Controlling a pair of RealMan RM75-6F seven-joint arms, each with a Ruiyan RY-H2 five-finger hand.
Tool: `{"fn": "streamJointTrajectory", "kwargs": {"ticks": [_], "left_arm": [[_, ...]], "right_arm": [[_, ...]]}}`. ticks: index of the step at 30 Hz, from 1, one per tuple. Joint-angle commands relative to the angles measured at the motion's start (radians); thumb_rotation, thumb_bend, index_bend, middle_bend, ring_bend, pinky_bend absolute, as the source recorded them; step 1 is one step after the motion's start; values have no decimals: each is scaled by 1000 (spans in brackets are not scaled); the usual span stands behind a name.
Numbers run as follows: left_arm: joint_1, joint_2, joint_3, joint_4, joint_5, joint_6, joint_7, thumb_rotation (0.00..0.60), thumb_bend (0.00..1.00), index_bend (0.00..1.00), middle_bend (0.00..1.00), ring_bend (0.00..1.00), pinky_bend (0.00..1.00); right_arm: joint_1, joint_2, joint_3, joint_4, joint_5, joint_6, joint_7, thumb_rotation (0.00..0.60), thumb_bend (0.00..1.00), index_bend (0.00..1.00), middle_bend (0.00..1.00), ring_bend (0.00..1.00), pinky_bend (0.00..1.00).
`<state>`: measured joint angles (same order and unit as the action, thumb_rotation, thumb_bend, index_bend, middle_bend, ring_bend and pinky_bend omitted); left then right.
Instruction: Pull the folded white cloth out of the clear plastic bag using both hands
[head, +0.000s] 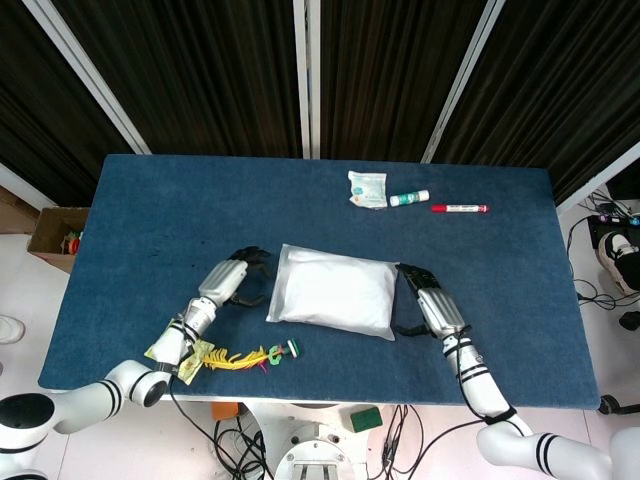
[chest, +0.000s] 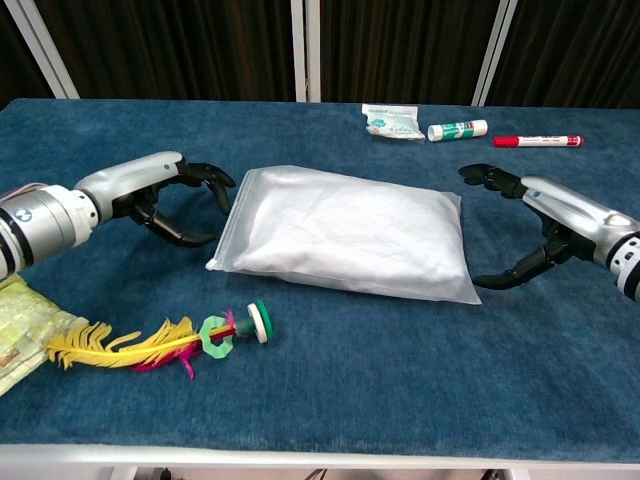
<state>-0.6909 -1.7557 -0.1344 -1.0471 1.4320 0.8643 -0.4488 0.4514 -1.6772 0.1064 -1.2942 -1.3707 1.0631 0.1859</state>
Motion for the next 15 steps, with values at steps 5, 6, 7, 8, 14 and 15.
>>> {"fn": "streamJointTrajectory", "kwargs": {"ticks": [5, 6, 7, 8, 14, 15], "left_arm": [[-37, -56, 7, 53, 29, 10, -30, 600, 286, 445, 150, 35, 87], [-41, -65, 10, 67, 32, 9, -26, 600, 285, 425, 149, 35, 87], [-44, -73, 11, 79, 32, 8, -25, 600, 285, 407, 148, 35, 87], [-47, -80, 12, 89, 33, 7, -30, 600, 284, 379, 147, 35, 86], [-62, -105, 20, 120, 53, 28, -71, 600, 282, 321, 143, 34, 86], [-66, -108, 19, 123, 53, 28, -80, 600, 281, 323, 142, 34, 85]], "right_arm": [[4, -6, 0, 6, 0, -3, -2, 600, 81, 0, 63, 0, 0], [4, -6, 0, 6, 2, -4, -4, 600, 80, 0, 63, 0, 0], [4, -7, 1, 6, 4, -5, -6, 600, 81, 0, 63, 0, 0], [4, -7, 1, 6, 7, -7, -9, 600, 81, 0, 63, 0, 0], [9, -12, 6, 9, 18, -18, -17, 600, 80, 0, 63, 0, 0], [10, -13, 7, 10, 19, -18, -19, 600, 80, 0, 63, 0, 0]]}}
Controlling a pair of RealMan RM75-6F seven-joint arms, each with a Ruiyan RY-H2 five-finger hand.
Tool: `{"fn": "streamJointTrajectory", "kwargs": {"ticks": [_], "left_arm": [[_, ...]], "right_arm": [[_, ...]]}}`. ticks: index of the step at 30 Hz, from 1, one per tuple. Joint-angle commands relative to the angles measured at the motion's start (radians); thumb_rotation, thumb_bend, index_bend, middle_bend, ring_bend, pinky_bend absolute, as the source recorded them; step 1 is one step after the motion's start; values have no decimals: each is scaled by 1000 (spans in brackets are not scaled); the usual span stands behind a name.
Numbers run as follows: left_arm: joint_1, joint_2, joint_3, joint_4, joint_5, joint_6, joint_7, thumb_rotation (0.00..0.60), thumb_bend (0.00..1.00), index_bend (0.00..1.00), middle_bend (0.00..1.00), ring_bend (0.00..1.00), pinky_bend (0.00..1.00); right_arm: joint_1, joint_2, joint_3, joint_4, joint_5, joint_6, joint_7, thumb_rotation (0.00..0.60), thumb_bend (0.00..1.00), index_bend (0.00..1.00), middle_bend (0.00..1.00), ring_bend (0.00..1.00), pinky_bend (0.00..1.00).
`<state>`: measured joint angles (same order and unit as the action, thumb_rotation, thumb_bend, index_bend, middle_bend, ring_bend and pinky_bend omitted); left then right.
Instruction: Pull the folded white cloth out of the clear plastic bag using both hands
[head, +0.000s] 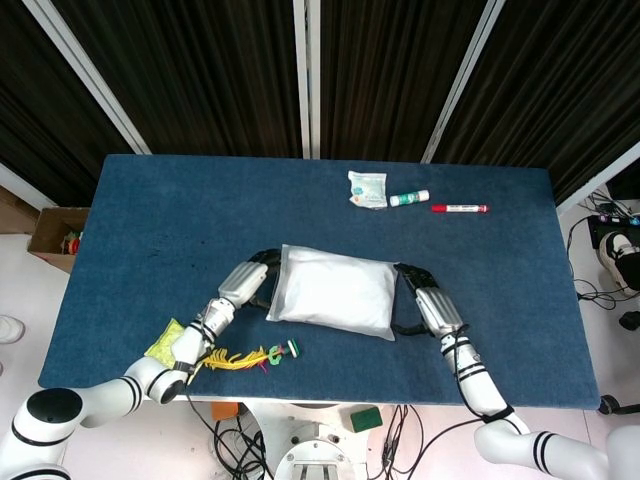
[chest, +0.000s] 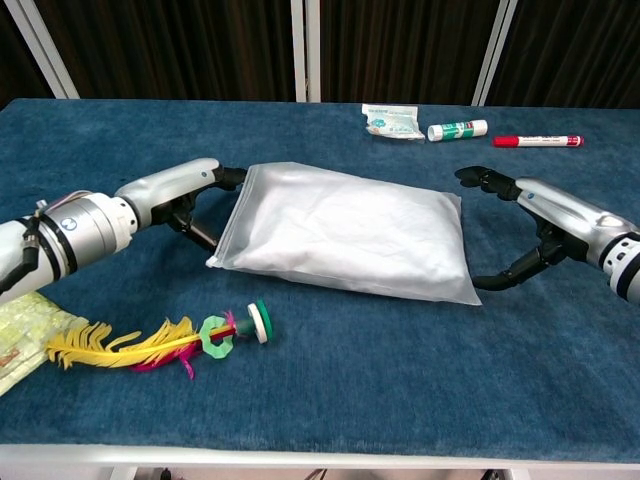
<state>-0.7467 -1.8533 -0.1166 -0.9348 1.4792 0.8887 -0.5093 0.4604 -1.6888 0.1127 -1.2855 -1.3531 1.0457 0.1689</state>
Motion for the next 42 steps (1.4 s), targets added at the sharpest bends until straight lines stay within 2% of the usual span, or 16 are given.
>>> {"fn": "streamJointTrajectory", "kwargs": {"ticks": [1, 9, 19, 26, 32, 38, 42], "left_arm": [[-14, -15, -1, 14, 4, 2, -29, 600, 281, 326, 143, 34, 85], [-50, -63, -10, 80, 3, -9, -86, 600, 281, 365, 142, 34, 85], [-66, -132, -13, 169, 16, 44, -155, 600, 280, 369, 143, 34, 79], [-75, -192, -14, 253, 8, 51, -146, 600, 370, 576, 201, 34, 55], [-75, -249, -20, 329, -1, 81, -64, 600, 525, 690, 262, 35, 21], [-64, -249, -13, 335, 5, 113, -53, 600, 590, 735, 288, 35, 21], [-54, -220, -3, 304, 16, 136, -59, 600, 599, 743, 291, 35, 21]], "right_arm": [[2, -2, 2, 1, 2, -2, -3, 600, 81, 0, 63, 0, 0], [12, -9, 8, 3, 14, -18, -15, 600, 81, 0, 63, 0, 0], [17, -13, 12, 5, 23, -24, -21, 600, 81, 0, 64, 0, 0], [18, -9, 17, -2, 20, -18, -15, 600, 81, 0, 70, 0, 0], [12, 4, 18, -17, 17, -4, -13, 600, 80, 0, 78, 0, 0], [7, 82, 21, -65, -4, 15, -17, 600, 88, 0, 87, 0, 0], [59, 218, 37, -126, -7, -69, -65, 600, 161, 3, 124, 0, 0]]}}
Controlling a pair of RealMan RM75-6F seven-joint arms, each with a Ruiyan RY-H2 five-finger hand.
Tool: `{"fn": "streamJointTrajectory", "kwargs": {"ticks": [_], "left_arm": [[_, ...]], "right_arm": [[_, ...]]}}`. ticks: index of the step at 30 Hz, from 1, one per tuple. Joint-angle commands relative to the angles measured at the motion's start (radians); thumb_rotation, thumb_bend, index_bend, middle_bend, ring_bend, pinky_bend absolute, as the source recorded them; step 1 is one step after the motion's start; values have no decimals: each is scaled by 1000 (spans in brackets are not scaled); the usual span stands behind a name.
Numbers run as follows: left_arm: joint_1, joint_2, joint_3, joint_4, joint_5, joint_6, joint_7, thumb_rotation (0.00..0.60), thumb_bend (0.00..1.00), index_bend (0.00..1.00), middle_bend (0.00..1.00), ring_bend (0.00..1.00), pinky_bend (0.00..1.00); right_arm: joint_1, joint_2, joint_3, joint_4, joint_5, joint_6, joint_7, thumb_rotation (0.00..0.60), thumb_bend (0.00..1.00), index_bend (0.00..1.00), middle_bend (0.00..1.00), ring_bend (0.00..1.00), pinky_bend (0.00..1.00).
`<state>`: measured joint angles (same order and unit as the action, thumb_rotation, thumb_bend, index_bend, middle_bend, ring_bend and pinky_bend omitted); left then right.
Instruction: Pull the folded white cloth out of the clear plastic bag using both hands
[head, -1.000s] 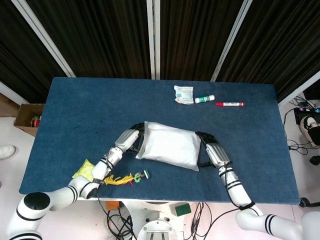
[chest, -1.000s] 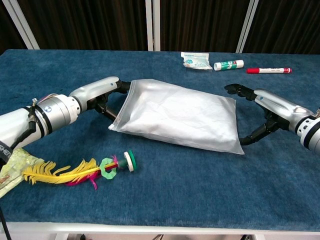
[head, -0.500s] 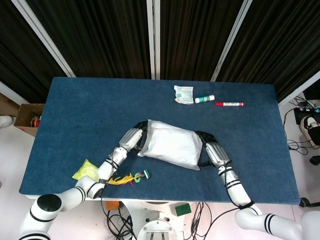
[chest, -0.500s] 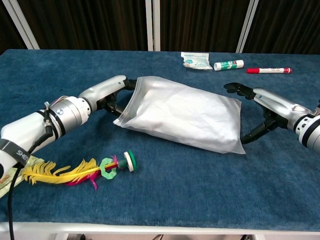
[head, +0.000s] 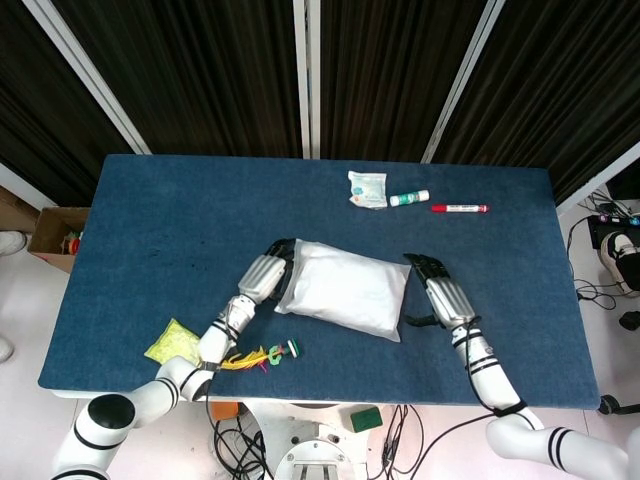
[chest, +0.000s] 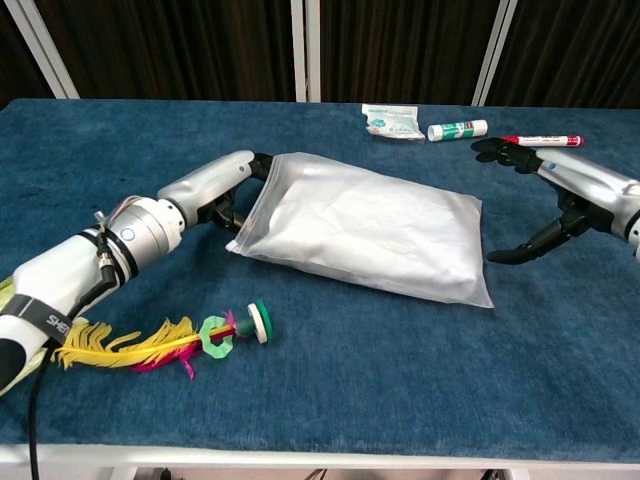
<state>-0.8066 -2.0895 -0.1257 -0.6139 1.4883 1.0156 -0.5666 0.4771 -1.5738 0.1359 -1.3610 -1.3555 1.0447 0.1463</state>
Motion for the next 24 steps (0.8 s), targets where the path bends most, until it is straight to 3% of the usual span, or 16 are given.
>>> {"fn": "streamJointTrajectory", "kwargs": {"ticks": [1, 5, 10, 24], "left_arm": [[7, 23, 8, -25, 8, 12, -1, 600, 600, 744, 291, 35, 22], [13, 50, 10, -58, 7, 16, 13, 600, 599, 744, 291, 35, 22], [17, 69, 7, -95, -3, 6, 32, 600, 600, 753, 292, 35, 22], [28, 104, 3, -157, -20, -5, 54, 600, 606, 772, 296, 35, 22]], "right_arm": [[60, 131, 21, -58, 1, -94, -66, 600, 173, 24, 135, 0, 0], [142, 190, 49, -56, 41, -192, -208, 600, 176, 149, 162, 0, 0], [235, 159, 63, 15, 116, -287, -369, 600, 176, 227, 170, 0, 0], [340, 20, 39, 206, 232, -378, -471, 600, 186, 301, 194, 0, 0]]}}
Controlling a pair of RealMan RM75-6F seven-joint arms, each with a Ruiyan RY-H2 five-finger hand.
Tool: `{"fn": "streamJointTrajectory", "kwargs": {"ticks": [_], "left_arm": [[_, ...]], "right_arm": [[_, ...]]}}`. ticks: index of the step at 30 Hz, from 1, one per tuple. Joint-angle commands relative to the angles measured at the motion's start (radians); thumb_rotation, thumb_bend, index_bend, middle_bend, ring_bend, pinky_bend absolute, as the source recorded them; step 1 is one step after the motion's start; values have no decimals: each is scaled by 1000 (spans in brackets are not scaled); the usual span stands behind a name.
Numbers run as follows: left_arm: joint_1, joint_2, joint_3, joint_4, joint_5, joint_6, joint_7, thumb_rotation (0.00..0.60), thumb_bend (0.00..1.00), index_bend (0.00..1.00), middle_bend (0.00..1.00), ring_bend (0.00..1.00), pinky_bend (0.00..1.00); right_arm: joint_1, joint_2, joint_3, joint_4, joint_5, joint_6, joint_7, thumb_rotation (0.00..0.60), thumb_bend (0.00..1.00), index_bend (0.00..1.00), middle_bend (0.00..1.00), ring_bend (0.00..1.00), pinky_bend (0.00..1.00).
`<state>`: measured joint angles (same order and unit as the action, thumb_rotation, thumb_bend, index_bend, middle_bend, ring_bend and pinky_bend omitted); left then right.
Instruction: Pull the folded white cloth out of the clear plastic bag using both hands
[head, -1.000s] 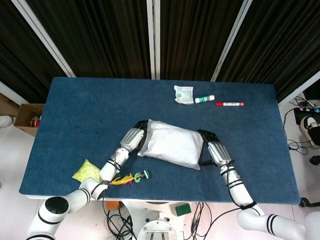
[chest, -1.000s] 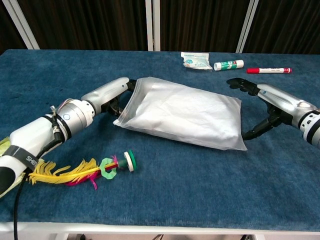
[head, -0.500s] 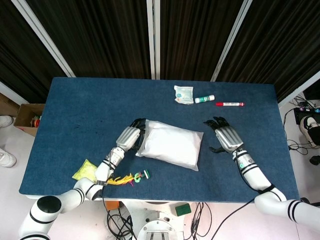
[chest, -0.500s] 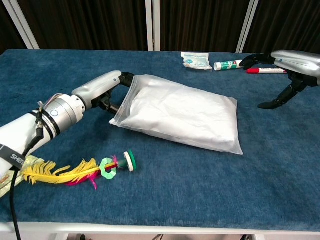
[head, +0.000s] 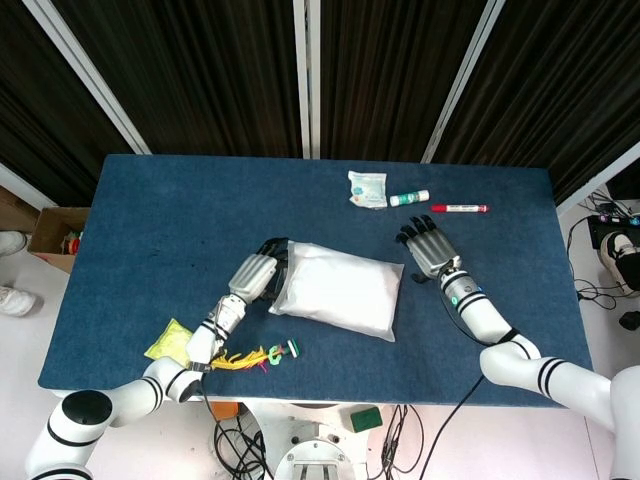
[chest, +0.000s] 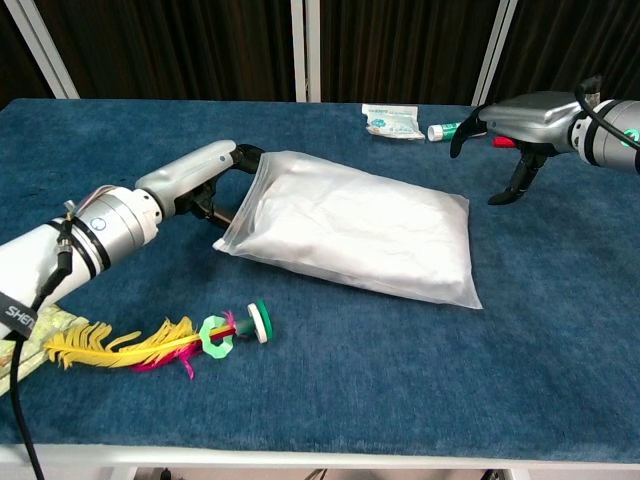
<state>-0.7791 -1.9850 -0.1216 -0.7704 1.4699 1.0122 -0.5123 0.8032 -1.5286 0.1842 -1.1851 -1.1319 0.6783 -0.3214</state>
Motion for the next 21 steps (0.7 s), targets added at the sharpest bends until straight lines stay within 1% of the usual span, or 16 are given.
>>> {"fn": "streamJointTrajectory", "kwargs": {"ticks": [1, 5, 8, 10, 18, 21], "left_arm": [[1, -1, -1, 0, -3, -3, -1, 600, 606, 772, 296, 35, 23], [2, -2, -1, 4, -6, -7, -4, 600, 606, 772, 294, 35, 24], [3, -4, -1, 10, -7, -9, -10, 600, 606, 772, 293, 35, 23], [3, -5, 0, 13, -6, -9, -12, 600, 606, 772, 292, 35, 22], [3, -9, 0, 21, -5, -8, -17, 600, 606, 772, 290, 35, 22], [5, -11, 0, 25, -7, -9, -17, 600, 606, 772, 289, 35, 22]], "right_arm": [[16, -33, -12, 41, 6, -11, -2, 600, 196, 316, 200, 0, 0], [21, -67, -24, 90, -6, -14, 24, 600, 247, 383, 227, 0, 0], [18, -91, -29, 119, -39, 2, 73, 600, 304, 442, 250, 0, 0], [16, -100, -33, 133, -61, 12, 102, 600, 320, 468, 261, 0, 0], [24, -124, -45, 170, -102, 10, 158, 600, 328, 483, 265, 0, 0], [24, -132, -49, 177, -110, 12, 170, 600, 348, 484, 266, 0, 0]]}}
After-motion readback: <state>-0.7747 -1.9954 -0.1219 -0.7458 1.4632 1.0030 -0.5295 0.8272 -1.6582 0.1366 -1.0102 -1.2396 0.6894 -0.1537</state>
